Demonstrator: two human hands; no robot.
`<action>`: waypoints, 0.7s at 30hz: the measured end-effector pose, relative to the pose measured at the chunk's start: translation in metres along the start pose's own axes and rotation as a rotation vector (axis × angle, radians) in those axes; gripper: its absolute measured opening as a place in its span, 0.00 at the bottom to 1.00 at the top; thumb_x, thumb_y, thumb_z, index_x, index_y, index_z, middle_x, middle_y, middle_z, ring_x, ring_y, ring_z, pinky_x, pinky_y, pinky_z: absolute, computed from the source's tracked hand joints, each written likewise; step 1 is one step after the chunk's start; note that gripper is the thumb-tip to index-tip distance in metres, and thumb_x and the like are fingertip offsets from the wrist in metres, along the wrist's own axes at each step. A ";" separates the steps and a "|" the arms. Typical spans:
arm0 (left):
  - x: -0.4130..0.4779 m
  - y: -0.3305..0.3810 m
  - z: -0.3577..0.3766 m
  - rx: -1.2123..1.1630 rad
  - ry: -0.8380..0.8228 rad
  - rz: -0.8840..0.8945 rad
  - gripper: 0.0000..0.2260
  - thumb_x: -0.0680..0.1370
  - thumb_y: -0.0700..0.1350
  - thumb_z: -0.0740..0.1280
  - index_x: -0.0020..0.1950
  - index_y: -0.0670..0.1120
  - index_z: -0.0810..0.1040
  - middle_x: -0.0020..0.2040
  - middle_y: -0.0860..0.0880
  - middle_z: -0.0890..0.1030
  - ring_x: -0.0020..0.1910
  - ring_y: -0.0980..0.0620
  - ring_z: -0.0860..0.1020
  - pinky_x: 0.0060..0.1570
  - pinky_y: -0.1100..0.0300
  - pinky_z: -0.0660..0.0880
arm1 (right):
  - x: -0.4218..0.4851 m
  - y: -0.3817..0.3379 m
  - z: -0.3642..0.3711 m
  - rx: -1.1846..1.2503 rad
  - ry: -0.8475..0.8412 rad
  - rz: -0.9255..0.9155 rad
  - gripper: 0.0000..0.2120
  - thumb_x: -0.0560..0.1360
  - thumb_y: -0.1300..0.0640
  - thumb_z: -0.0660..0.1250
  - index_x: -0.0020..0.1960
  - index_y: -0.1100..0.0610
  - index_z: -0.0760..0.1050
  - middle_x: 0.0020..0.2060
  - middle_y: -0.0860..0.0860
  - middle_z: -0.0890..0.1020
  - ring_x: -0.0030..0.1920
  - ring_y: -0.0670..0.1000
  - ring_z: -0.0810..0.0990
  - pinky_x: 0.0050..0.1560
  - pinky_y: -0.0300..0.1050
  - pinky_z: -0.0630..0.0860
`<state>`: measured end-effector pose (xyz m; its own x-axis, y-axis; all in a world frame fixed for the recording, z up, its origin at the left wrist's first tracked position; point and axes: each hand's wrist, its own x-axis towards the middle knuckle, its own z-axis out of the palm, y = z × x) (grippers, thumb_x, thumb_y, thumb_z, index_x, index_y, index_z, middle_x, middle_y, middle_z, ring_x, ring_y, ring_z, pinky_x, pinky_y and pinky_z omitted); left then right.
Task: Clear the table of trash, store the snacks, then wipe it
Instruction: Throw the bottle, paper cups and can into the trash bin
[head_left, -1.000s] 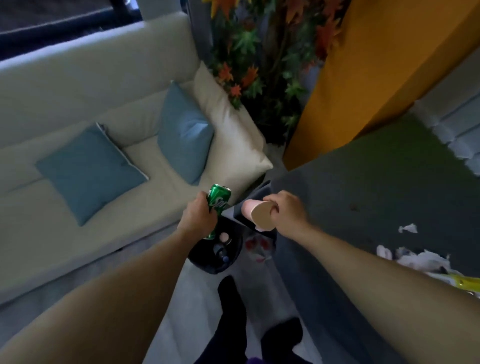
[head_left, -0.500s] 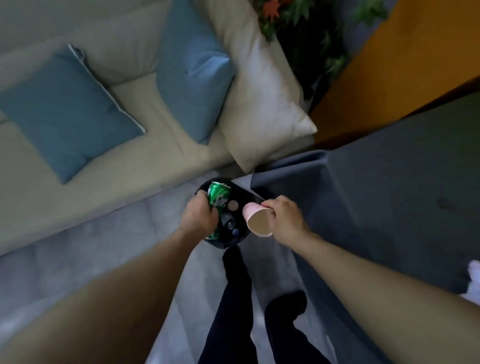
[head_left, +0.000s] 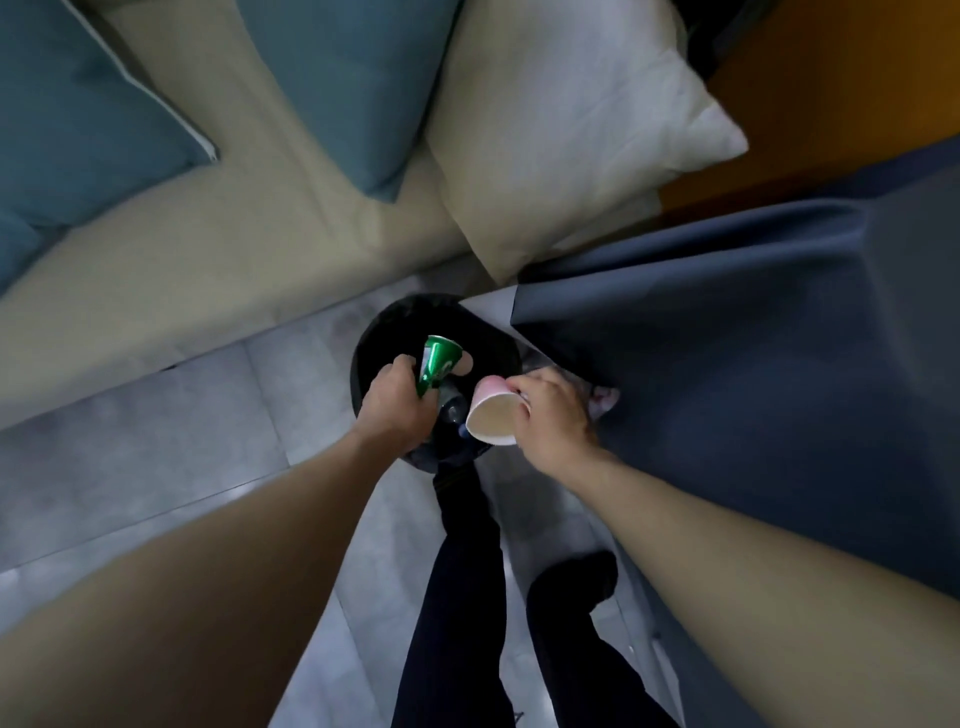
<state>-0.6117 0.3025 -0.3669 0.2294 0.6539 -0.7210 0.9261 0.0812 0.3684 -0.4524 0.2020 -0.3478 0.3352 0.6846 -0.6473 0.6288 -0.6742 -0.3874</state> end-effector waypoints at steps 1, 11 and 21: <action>0.004 -0.002 0.003 0.015 -0.015 0.009 0.21 0.78 0.45 0.67 0.68 0.39 0.70 0.61 0.38 0.77 0.60 0.39 0.76 0.54 0.53 0.72 | 0.003 0.002 0.004 -0.010 -0.014 0.001 0.19 0.78 0.62 0.62 0.69 0.54 0.75 0.67 0.52 0.72 0.67 0.55 0.70 0.64 0.44 0.64; -0.004 -0.003 -0.012 0.195 -0.071 0.111 0.28 0.80 0.48 0.63 0.78 0.42 0.60 0.73 0.40 0.68 0.70 0.40 0.69 0.70 0.49 0.67 | -0.002 0.008 -0.002 -0.037 -0.074 -0.005 0.25 0.80 0.53 0.64 0.75 0.53 0.67 0.76 0.51 0.65 0.75 0.52 0.61 0.74 0.47 0.60; -0.058 0.041 -0.068 0.462 0.019 0.210 0.31 0.82 0.59 0.54 0.82 0.50 0.51 0.81 0.46 0.54 0.80 0.45 0.53 0.78 0.45 0.48 | -0.045 -0.027 -0.082 -0.221 -0.083 -0.078 0.35 0.79 0.34 0.56 0.80 0.49 0.54 0.81 0.50 0.52 0.80 0.54 0.49 0.77 0.60 0.47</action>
<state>-0.6074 0.3191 -0.2703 0.4234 0.6342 -0.6469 0.8973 -0.3919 0.2031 -0.4270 0.2121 -0.2546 0.2267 0.7011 -0.6760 0.7920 -0.5367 -0.2910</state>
